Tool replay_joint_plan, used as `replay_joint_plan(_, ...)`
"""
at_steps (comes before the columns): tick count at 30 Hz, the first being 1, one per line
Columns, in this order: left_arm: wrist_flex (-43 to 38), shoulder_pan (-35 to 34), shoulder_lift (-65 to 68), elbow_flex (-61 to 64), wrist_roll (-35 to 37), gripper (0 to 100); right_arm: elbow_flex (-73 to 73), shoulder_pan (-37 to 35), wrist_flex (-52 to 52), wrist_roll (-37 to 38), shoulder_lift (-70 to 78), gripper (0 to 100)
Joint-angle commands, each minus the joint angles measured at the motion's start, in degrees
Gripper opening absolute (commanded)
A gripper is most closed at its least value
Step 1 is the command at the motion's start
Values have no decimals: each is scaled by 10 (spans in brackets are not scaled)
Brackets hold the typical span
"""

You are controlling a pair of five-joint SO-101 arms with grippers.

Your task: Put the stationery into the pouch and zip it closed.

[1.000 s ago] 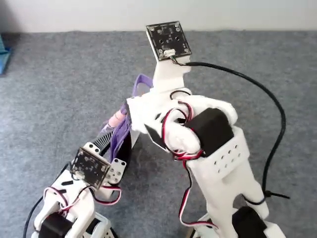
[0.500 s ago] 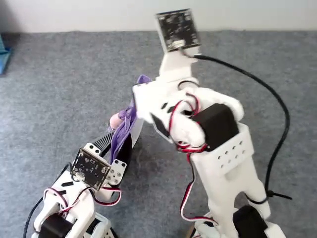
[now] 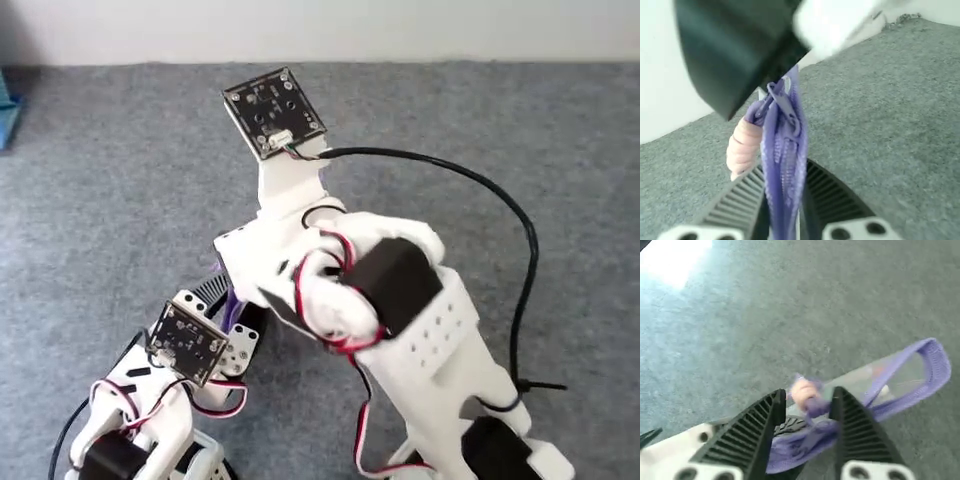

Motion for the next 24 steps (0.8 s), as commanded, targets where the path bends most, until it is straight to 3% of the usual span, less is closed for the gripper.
replay_joint_plan(1,-2,-6,-4,-4,-4,13,14,31,30,-8,25,9)
replay_joint_plan(10,-1,-6,-4,-4,-3,13,12,143,-11,98,0,8)
replay_joint_plan(17,-1,-6,-4,-4,-2,13,11,89,-12,94,-41,17)
replay_joint_plan(24,-3,-6,-4,-4,-2,13,11,26,32,25,-73,184)
